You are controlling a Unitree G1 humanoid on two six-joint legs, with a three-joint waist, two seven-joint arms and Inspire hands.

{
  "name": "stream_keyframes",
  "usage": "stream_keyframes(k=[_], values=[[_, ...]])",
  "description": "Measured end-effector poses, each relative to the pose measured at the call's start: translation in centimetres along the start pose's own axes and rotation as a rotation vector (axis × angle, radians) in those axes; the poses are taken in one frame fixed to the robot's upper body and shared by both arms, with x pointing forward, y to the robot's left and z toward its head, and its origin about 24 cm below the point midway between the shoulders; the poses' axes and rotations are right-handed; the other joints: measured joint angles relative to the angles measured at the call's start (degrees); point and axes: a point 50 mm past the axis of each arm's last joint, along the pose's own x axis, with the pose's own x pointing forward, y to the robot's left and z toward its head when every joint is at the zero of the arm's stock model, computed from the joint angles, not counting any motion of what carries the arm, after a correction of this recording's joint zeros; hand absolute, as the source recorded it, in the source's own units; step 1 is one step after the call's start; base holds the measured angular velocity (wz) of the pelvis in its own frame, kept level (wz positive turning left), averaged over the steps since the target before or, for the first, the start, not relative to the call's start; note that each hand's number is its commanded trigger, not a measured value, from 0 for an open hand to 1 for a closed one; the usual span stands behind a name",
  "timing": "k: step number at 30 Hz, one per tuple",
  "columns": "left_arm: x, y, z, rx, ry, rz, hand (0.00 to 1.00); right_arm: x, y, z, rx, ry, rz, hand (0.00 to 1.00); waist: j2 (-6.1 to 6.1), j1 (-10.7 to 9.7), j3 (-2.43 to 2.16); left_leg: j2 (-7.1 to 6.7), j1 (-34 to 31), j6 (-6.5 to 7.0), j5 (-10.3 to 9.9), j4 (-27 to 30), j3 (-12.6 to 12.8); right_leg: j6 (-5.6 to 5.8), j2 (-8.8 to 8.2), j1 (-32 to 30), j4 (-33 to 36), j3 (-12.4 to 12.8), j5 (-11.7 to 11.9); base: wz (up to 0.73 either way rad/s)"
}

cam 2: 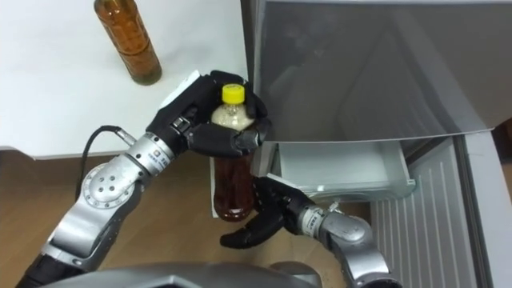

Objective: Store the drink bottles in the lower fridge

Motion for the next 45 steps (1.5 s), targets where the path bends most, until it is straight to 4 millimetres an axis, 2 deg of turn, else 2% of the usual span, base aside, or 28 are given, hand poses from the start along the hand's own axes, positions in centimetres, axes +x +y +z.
stream_keyframes(k=[13,18,23,24,25,40,41,42,43,45], values=[[-0.3,-0.9,-0.7,0.020,0.040,-0.078,1.00,0.3,0.9,2.0,0.053,-0.129,0.075,0.00,0.30,-0.1,-0.19,-0.01,-1.7,0.19,-0.1,0.4,-0.1,0.00,0.04,-1.7,0.4,0.3,0.0,-0.01],[-0.4,-1.2,-1.2,0.016,0.062,-0.091,1.00,0.3,1.0,2.0,0.060,-0.131,0.083,0.00,0.43,-0.1,-0.19,-0.06,-1.8,0.21,-0.1,0.5,-0.1,0.02,0.00,-1.8,0.4,0.4,0.0,0.01],[-0.4,-1.4,-1.8,0.008,0.087,-0.099,1.00,0.4,1.1,2.0,0.064,-0.131,0.085,0.01,1.30,0.1,-0.06,0.00,-1.7,0.22,-0.1,0.4,-0.1,0.01,0.05,-1.9,0.9,0.3,0.0,0.00],[-0.4,-1.5,-1.8,0.008,0.087,-0.099,1.00,0.4,1.2,2.0,0.068,-0.135,0.087,0.19,1.36,0.1,-0.05,0.00,-1.7,0.22,-0.1,0.4,0.0,0.01,0.05,-1.9,0.9,0.3,0.0,0.00],[-0.4,-1.5,-1.8,0.007,0.088,-0.099,1.00,0.4,1.2,2.0,0.078,-0.142,0.089,0.98,1.47,0.1,-0.04,0.01,-1.8,0.22,-0.1,0.4,0.1,0.01,0.06,-1.9,1.0,0.3,0.0,0.00],[-0.4,-1.5,-1.6,0.015,0.059,-0.066,1.00,0.4,1.5,2.2,0.117,-0.172,0.131,1.00,1.12,0.2,-0.14,-0.05,-1.8,0.23,-0.1,0.5,0.2,0.02,0.03,-1.9,0.9,0.3,0.0,0.00],[-0.4,-1.5,-1.6,0.013,0.058,-0.059,0.94,0.3,1.5,2.2,0.123,-0.178,0.139,1.00,1.04,0.2,-0.10,-0.04,-1.8,0.23,-0.1,0.6,0.2,0.02,0.02,-1.9,0.9,0.3,0.0,0.00],[-0.4,-1.4,-1.6,0.010,0.058,-0.055,0.73,0.3,1.5,2.2,0.127,-0.181,0.140,1.00,0.99,0.2,-0.08,-0.04,-1.8,0.24,-0.1,0.7,0.2,0.01,0.02,-1.9,0.9,0.3,0.0,0.00],[-0.4,-1.4,-1.5,0.004,0.054,-0.053,0.00,0.3,1.5,2.2,0.133,-0.184,0.140,1.00,0.89,0.2,-0.09,-0.04,-1.8,0.23,-0.1,0.7,0.2,0.01,0.02,-1.9,0.9,0.3,0.0,0.00],[-0.4,-1.5,-1.5,0.004,0.049,-0.056,0.00,0.3,1.5,2.2,0.137,-0.186,0.137,1.00,0.74,0.2,-0.11,-0.04,-1.8,0.24,-0.1,0.7,0.2,0.01,0.02,-1.9,0.9,0.2,0.0,0.00]])
